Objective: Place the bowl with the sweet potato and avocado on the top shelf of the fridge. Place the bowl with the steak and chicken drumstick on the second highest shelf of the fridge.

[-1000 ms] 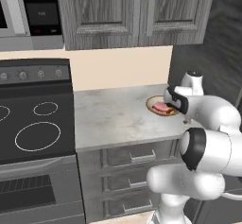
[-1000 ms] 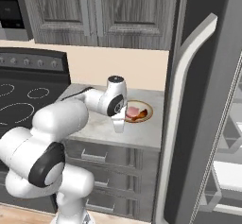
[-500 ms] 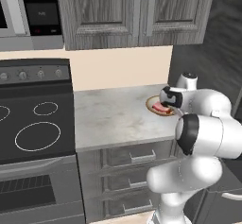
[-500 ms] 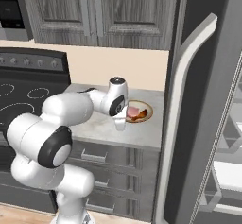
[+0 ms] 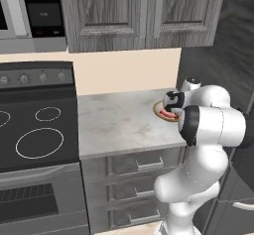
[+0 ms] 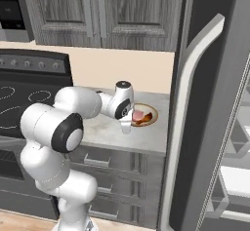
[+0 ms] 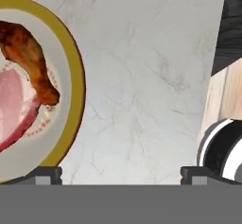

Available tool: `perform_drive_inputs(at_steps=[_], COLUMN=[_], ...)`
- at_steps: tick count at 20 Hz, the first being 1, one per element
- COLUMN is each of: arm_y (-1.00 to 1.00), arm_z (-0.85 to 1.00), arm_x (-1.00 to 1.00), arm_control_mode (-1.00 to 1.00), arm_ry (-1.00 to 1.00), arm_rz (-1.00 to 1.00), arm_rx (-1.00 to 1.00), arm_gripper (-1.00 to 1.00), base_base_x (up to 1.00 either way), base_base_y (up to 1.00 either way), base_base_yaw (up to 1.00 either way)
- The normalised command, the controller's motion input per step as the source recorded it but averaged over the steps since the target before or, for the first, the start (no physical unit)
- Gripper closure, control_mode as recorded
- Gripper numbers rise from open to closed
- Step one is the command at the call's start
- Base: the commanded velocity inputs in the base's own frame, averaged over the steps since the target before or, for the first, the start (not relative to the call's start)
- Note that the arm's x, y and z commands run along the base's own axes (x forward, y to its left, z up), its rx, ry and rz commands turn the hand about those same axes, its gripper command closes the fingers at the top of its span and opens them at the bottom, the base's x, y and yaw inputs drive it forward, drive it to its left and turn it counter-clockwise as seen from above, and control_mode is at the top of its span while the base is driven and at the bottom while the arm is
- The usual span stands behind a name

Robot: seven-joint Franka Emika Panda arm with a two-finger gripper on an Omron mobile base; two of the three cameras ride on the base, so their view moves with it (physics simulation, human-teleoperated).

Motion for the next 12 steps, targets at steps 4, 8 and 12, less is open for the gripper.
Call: perform_drive_inputs(at_steps=[4, 8, 12], arm_y=[-0.02, 0.00, 0.00], arm_z=[0.00, -0.28, -0.34], arm_x=[0.27, 0.14, 0.04], arm_control_mode=[-1.00, -1.00, -1.00], arm_ry=[0.00, 0.00, 0.02], arm_rz=[0.00, 0.00, 0.00], arm_rx=[0.00, 0.00, 0.00], arm_gripper=[-1.00, -1.00, -1.00], base_base_x=[0.00, 0.00, 0.00], base_base_y=[0.00, 0.00, 0.00], base_base_yaw=[0.00, 0.00, 0.00])
